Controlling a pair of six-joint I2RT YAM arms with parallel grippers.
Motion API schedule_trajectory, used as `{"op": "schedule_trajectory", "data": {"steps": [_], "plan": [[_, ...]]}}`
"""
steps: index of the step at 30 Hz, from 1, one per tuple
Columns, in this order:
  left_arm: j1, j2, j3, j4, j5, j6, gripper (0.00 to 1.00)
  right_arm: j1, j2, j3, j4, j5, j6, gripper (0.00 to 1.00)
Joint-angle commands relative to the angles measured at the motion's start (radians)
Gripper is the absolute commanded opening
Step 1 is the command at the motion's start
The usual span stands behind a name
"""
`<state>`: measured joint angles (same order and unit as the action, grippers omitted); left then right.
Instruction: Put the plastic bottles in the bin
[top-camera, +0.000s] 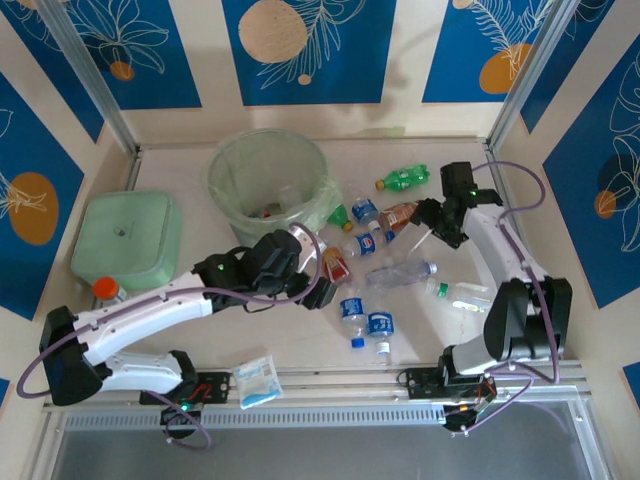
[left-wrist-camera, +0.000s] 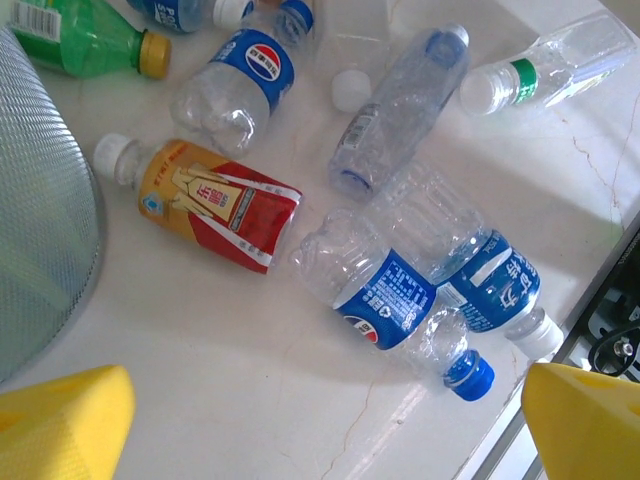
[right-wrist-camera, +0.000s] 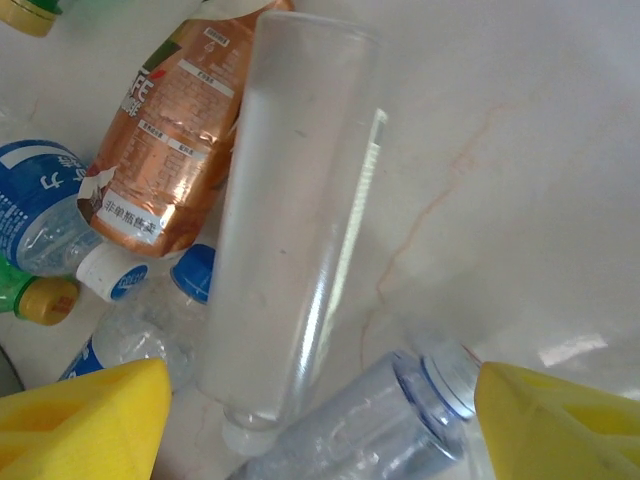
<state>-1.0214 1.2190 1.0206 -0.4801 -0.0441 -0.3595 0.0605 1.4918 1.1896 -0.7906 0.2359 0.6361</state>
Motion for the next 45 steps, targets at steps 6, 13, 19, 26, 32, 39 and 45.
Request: {"op": "schedule_trajectory", "data": {"steps": [6,13,19,26,32,39,45], "plan": [[-0.025,0.021,-0.087,0.118,0.034,-0.064,0.98,0.061,0.198,0.071,0.033,0.042,0.005,0.84],[-0.036,0.037,-0.099,0.128,0.028,-0.073,0.99,0.078,0.279,0.052,0.073,0.04,0.03,0.84],[-0.037,0.073,-0.1,0.135,0.019,-0.083,0.98,0.076,0.322,0.029,0.1,0.029,0.04,0.8],[-0.039,0.093,-0.099,0.146,0.035,-0.093,0.98,0.057,0.341,-0.016,0.124,0.042,0.049,0.77],[-0.04,0.091,-0.101,0.138,0.024,-0.098,0.96,0.049,0.323,-0.022,0.121,0.05,0.049,0.73],[-0.04,0.081,-0.1,0.13,0.018,-0.098,0.95,0.048,0.278,-0.026,0.107,0.08,0.041,0.66],[-0.04,0.079,-0.096,0.12,0.02,-0.095,0.94,0.048,0.23,-0.028,0.095,0.095,0.035,0.65]]}}
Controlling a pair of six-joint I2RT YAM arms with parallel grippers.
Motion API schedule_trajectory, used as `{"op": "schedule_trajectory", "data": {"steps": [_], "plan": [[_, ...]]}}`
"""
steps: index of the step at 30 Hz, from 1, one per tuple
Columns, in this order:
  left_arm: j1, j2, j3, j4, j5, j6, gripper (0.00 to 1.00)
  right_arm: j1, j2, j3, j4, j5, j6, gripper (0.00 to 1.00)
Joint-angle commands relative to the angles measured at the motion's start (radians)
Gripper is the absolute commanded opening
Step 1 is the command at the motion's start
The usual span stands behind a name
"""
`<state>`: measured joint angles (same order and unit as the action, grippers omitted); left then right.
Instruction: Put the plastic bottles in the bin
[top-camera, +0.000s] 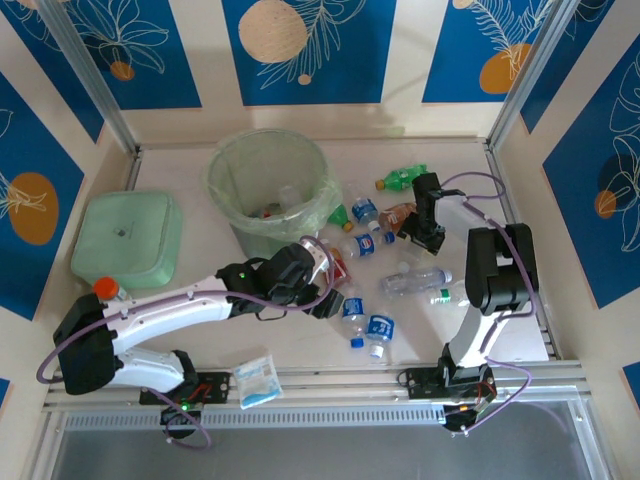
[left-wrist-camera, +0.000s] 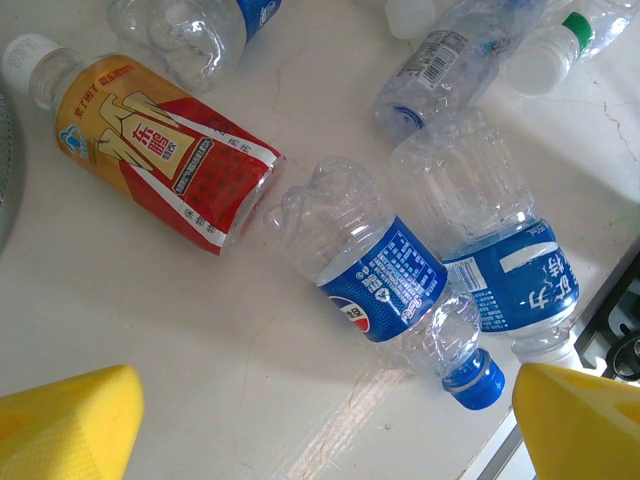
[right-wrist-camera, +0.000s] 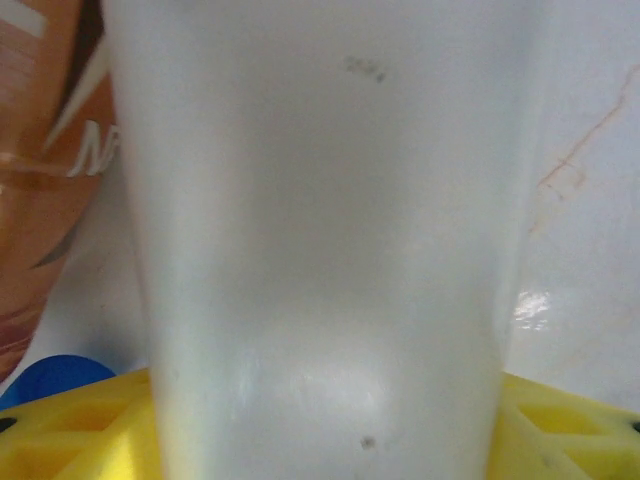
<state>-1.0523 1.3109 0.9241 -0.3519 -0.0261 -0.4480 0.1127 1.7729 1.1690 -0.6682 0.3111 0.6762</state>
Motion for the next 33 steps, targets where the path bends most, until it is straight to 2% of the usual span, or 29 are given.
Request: {"op": "schedule_trajectory", "data": {"steps": [1,6,13,22,28,33], "plan": [[-0.009,-0.015,0.001,-0.01,0.0,-0.006,0.94,-0.005,-0.061,-0.01,-0.028,0.023,-0.004,0.65],[-0.01,-0.021,0.007,-0.025,-0.01,-0.003,0.94,-0.008,-0.102,-0.007,-0.04,0.026,-0.01,0.57],[-0.009,-0.035,0.012,-0.042,-0.02,-0.005,0.93,-0.012,-0.16,-0.01,-0.055,0.03,-0.019,0.56],[-0.009,-0.058,0.019,-0.079,-0.05,0.012,0.93,0.004,-0.34,0.042,-0.127,0.033,-0.038,0.56],[-0.009,-0.079,0.01,-0.096,-0.067,0.01,0.93,0.083,-0.451,0.178,-0.206,0.056,-0.055,0.56],[-0.009,-0.105,0.007,-0.125,-0.093,0.006,0.93,0.219,-0.493,0.324,-0.232,0.105,-0.086,0.56]]}}
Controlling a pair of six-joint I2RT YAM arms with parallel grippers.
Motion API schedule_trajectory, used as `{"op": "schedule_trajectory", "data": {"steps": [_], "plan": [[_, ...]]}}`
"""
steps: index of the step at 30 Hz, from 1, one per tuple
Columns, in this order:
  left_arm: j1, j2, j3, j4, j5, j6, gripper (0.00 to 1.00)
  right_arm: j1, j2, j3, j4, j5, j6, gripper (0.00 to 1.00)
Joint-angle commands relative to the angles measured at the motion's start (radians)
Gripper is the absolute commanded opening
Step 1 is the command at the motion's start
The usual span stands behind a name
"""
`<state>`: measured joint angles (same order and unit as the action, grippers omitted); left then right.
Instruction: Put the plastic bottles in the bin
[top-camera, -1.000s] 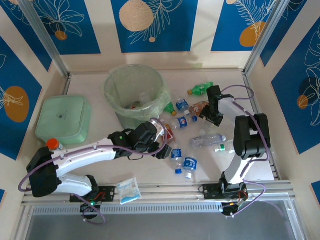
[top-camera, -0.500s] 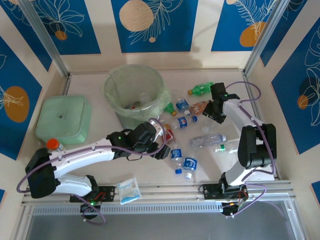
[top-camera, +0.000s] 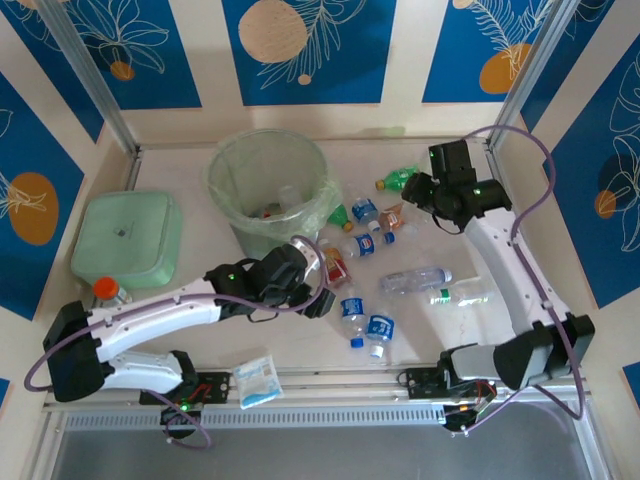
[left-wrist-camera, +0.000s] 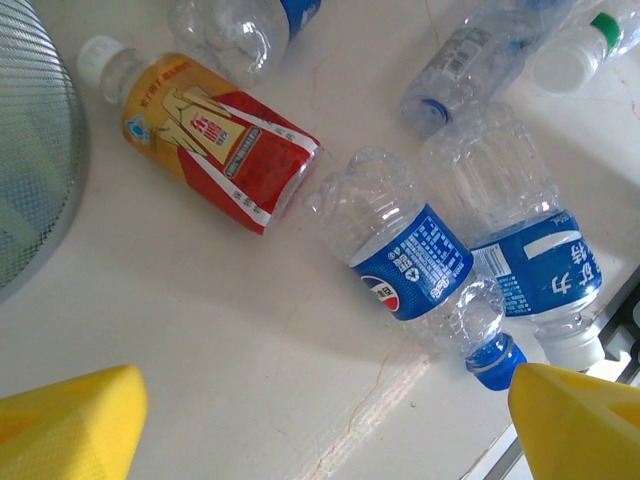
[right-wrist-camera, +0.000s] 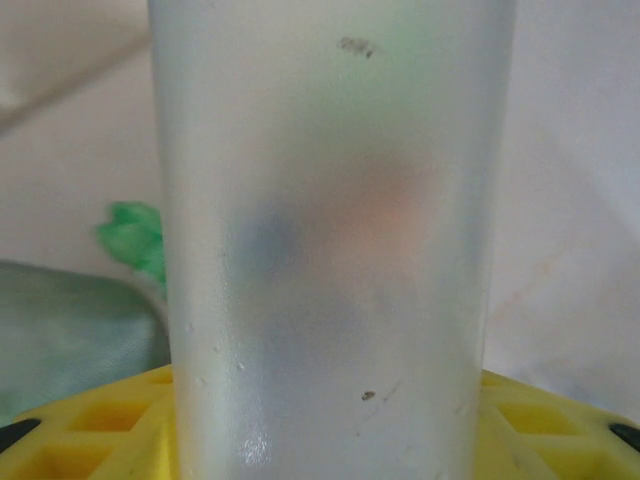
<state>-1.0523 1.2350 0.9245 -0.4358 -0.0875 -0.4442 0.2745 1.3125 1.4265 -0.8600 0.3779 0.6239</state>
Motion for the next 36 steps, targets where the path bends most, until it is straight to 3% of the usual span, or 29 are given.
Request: {"op": "schedule_trajectory", "data": {"steps": [1,8,17,28,36], "plan": [[-0.009,-0.032,0.009,-0.049,-0.037,0.002,0.93,0.082,-0.032,0.095,-0.043,0.045,-0.041,0.56],[-0.008,-0.06,-0.003,-0.069,-0.064,-0.008,0.92,0.305,0.014,0.27,0.019,0.092,-0.105,0.56],[-0.009,-0.074,-0.019,-0.067,-0.067,-0.023,0.92,0.501,0.171,0.42,0.195,0.048,-0.182,0.56],[-0.009,-0.101,-0.036,-0.075,-0.074,-0.027,0.92,0.55,0.403,0.609,0.222,0.016,-0.157,0.56],[-0.009,-0.128,-0.053,-0.083,-0.089,-0.024,0.92,0.552,0.457,0.615,0.238,0.006,-0.135,0.65]]}}
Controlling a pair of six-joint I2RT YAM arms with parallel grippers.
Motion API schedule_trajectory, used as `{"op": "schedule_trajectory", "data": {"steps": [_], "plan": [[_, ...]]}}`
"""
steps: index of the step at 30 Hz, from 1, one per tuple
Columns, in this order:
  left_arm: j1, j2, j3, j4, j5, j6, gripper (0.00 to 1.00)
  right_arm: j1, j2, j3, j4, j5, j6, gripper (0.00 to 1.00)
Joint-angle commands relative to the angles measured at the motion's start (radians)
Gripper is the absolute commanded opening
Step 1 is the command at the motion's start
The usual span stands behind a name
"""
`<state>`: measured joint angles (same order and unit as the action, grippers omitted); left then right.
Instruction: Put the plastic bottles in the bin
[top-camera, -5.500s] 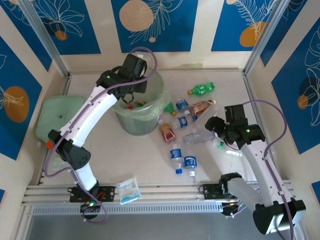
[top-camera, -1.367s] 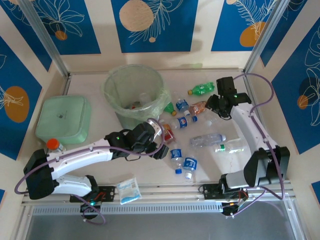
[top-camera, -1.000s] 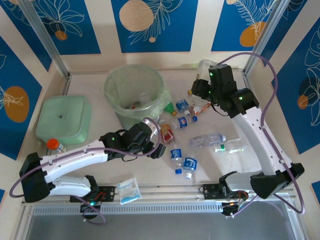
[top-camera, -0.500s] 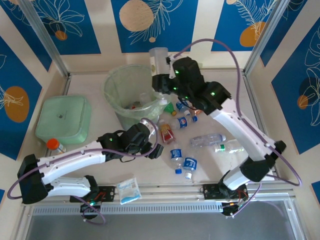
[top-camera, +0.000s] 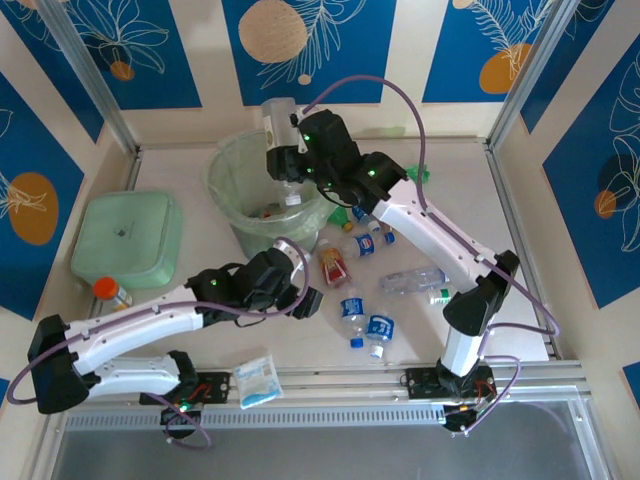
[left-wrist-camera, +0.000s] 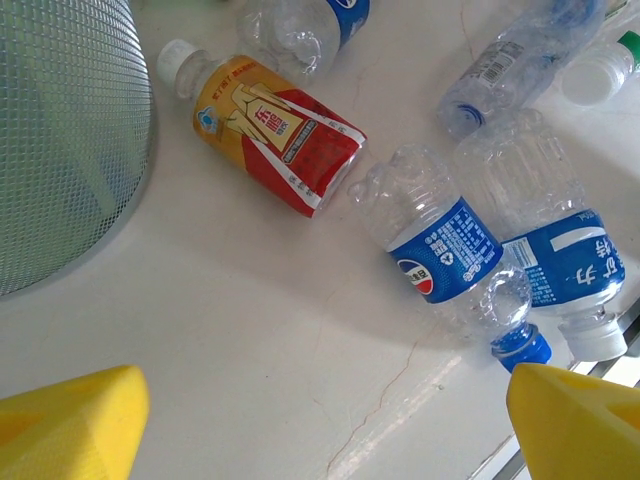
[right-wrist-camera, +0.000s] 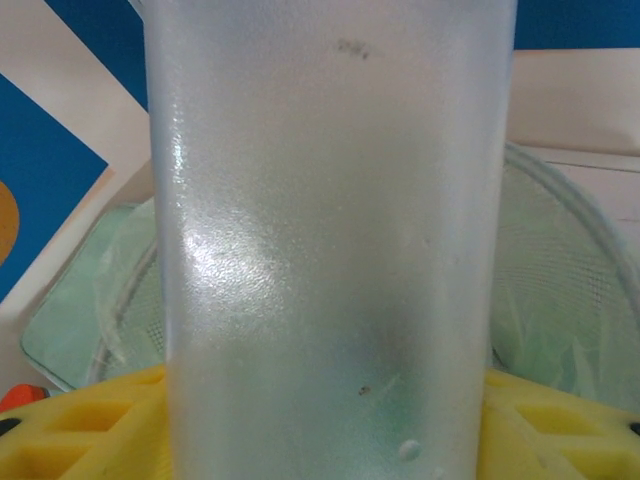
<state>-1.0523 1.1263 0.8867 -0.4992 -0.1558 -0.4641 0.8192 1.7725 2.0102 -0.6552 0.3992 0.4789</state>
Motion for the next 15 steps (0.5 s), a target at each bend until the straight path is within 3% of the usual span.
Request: {"op": "schedule_trajectory", "data": {"steps": [1,7,15], "plan": [[-0.009,-0.018,-0.016,-0.019,-0.021,-0.004,0.92,0.008,-0.004,0.032,0.033,-0.013,0.01,0.67],[-0.009,-0.01,-0.014,-0.01,-0.014,-0.004,0.92,0.007,-0.015,0.033,0.032,-0.005,0.001,0.75],[-0.009,-0.001,0.002,-0.008,-0.002,-0.003,0.95,0.005,-0.117,-0.037,0.04,0.052,-0.005,0.77]]}}
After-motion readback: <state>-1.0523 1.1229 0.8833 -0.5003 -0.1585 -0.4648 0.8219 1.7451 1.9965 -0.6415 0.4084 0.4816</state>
